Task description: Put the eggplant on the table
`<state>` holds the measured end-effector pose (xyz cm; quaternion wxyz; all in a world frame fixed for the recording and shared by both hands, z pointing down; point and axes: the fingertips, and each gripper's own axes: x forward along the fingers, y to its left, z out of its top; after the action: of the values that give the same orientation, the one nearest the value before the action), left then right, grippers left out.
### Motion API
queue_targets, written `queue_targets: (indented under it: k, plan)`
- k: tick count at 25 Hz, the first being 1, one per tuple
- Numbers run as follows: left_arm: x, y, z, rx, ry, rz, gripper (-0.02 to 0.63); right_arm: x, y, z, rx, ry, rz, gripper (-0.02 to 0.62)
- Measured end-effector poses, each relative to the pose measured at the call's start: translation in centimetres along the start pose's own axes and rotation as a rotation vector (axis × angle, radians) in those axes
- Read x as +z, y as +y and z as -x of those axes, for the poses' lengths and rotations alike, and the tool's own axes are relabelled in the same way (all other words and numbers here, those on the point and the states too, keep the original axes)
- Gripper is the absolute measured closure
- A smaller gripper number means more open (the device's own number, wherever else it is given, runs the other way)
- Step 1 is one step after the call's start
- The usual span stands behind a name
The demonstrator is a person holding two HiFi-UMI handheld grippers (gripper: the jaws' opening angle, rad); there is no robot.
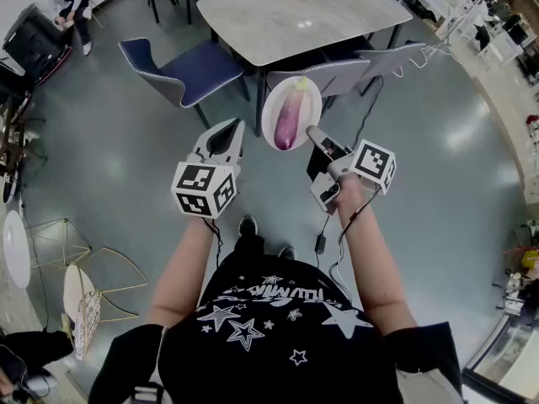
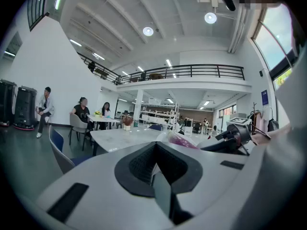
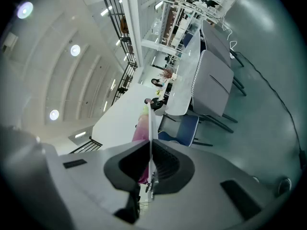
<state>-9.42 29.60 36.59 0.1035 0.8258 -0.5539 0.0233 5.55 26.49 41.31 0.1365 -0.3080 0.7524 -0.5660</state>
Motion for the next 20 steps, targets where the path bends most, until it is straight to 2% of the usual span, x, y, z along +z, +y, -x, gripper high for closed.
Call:
queue_targets:
  k: [9, 20]
  plan:
    - [-0.2, -0.3, -0.4, 0.005, 0.008, -0.011, 0.598, -0.7, -0.4, 0.0, -0.027, 0.01, 0.035, 0.575]
    - [0.6, 0.6, -2.7, -0.038, -0.008, -0.011, 0.598, 0.2, -0.5, -2.1, -0.044, 0.008, 0.054, 0.575]
